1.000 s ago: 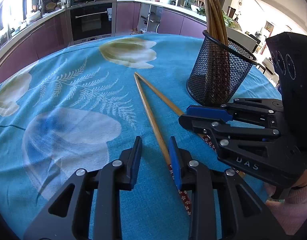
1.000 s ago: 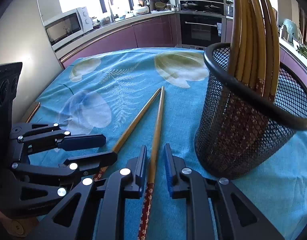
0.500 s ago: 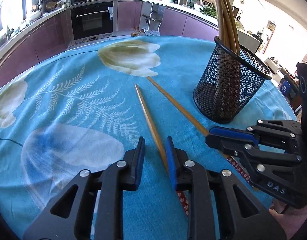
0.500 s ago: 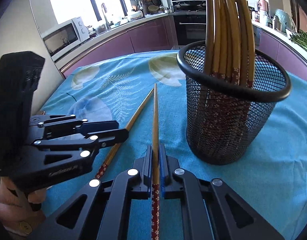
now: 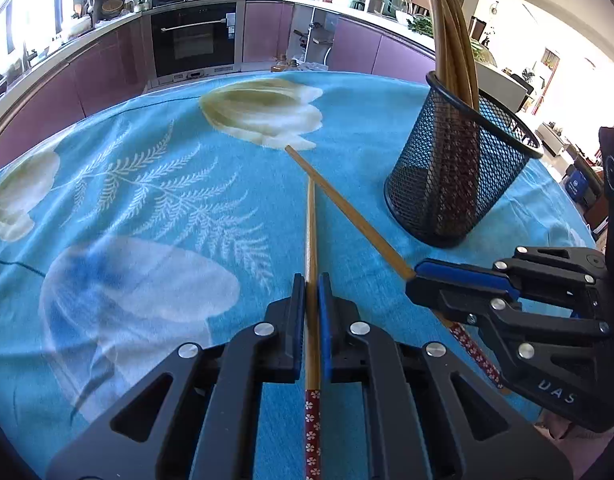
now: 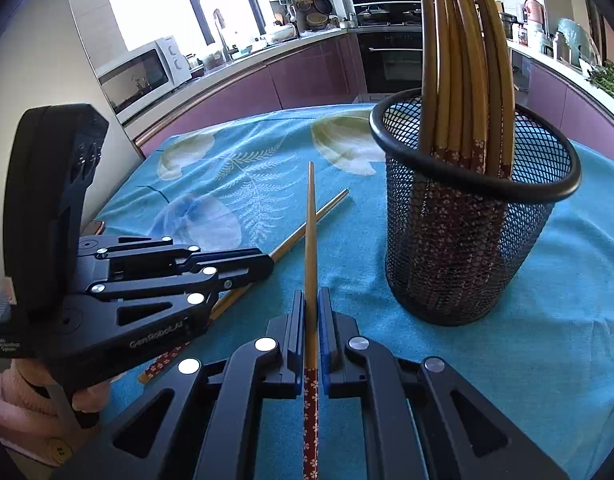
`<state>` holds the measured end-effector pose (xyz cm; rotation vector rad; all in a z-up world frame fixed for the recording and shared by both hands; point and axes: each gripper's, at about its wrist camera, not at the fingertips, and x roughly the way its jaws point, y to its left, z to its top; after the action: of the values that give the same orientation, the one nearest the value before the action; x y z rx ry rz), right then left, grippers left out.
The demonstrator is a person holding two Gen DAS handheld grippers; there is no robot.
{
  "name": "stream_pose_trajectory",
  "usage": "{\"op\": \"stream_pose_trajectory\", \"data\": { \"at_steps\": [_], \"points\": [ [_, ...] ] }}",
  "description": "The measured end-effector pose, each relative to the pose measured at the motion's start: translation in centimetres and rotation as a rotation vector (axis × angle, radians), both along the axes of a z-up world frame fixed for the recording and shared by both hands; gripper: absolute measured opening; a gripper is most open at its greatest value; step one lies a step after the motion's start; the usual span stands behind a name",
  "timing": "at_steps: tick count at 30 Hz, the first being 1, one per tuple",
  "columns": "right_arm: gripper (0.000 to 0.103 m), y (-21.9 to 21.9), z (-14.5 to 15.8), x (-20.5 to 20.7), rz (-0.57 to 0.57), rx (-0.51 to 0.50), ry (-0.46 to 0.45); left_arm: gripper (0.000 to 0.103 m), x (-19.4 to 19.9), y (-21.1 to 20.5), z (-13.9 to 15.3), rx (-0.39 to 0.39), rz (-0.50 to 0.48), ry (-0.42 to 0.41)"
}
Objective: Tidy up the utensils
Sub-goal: 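Grasp a chopstick with the left tool while the right tool grasps the other, then lift both chopsticks upright and carry them toward the mesh cup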
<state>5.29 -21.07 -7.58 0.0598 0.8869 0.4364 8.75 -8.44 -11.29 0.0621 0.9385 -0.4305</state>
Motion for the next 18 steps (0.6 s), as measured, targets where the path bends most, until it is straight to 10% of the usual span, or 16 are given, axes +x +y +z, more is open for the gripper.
{"op": "stream_pose_trajectory", "data": {
  "at_steps": [18],
  "points": [
    [0.006,1.0,-1.2,1.2,0.005,-0.054,0.005,0.010,0.1,-1.3,-0.1,0.057,-0.032,-0.019]
  ]
}}
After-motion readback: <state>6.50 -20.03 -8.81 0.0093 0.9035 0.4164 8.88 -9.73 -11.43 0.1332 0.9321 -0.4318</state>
